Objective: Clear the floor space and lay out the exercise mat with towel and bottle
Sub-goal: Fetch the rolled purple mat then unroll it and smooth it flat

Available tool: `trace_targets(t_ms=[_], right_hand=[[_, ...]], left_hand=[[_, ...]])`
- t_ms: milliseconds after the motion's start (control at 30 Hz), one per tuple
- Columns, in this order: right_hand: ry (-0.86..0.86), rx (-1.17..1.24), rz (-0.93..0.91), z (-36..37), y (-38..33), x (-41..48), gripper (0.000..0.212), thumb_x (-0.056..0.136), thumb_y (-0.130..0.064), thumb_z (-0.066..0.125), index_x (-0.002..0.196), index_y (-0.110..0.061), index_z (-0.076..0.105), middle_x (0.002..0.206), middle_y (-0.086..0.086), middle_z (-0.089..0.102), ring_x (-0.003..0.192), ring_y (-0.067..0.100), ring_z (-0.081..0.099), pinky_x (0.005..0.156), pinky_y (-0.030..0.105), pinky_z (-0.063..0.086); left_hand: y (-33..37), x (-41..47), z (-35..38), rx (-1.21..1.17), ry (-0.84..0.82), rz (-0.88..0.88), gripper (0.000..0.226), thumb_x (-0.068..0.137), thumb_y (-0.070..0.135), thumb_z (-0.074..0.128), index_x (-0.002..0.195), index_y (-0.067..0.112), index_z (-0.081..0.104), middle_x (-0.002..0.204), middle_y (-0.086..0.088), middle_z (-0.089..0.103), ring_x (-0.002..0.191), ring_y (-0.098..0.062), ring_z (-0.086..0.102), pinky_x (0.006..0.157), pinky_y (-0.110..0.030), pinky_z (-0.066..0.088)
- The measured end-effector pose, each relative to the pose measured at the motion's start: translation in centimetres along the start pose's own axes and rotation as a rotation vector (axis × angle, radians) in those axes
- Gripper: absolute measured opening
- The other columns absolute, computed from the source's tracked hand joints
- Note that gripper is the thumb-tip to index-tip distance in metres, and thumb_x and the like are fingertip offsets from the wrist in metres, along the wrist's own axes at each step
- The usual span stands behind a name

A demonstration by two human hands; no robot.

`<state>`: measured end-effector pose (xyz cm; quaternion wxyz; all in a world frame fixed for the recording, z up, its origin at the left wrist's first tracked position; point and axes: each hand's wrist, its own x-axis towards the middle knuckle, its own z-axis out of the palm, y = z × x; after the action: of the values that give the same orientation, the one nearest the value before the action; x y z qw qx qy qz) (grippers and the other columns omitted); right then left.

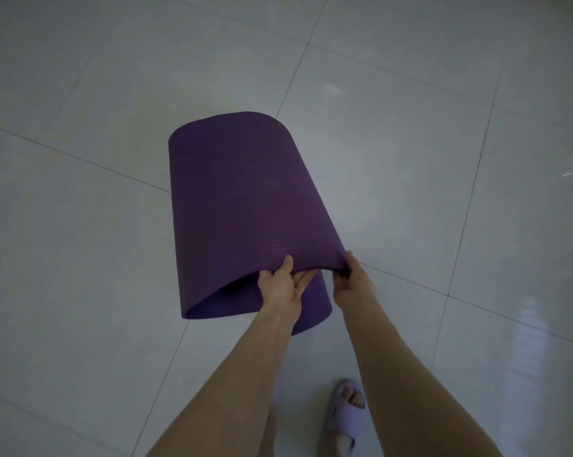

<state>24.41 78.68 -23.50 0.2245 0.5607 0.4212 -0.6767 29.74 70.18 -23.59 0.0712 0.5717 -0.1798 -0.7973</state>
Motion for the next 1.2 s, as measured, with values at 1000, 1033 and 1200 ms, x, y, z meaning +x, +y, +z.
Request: trace_targets(t_ms=[1000,1033,1200], right_hand=[[0.132,0.067,-0.372,-35.1,-14.5,24.5,0.037,0.081,0.014,0.064,0.109,-0.009,0.056,0.097,0.001,0.063,0.084,0.018,0.062,0.083,0.041,0.053],[0.15,0.07,-0.363,-36.2,-14.0,26.1,0.039,0.08,0.014,0.064,0.112,-0.008,0.057,0.102,0.004,0.063,0.084,0.019,0.062,0.084,0.042,0.053],[0.174,0.074,-0.291,-38.3,-11.4,31.3,0.044,0.081,0.015,0.063,0.121,-0.002,0.054,0.107,0.009,0.059,0.079,0.019,0.06,0.08,0.041,0.051]], left_hand=[[-43.8,7.7,-0.4,0.512,0.03,-0.021,0.01,0.095,-0.005,0.045,0.092,0.005,0.045,0.104,-0.015,0.054,0.071,-0.025,0.062,0.048,-0.027,0.058],[-45.2,8.6,-1.3,0.545,0.041,-0.023,0.011,0.095,-0.004,0.046,0.091,0.006,0.045,0.106,-0.015,0.054,0.071,-0.024,0.062,0.049,-0.028,0.058],[-47.8,13.0,-4.0,0.601,0.049,-0.084,0.014,0.096,-0.001,0.046,0.109,0.0,0.042,0.11,-0.018,0.053,0.061,-0.024,0.063,0.046,-0.027,0.057]])
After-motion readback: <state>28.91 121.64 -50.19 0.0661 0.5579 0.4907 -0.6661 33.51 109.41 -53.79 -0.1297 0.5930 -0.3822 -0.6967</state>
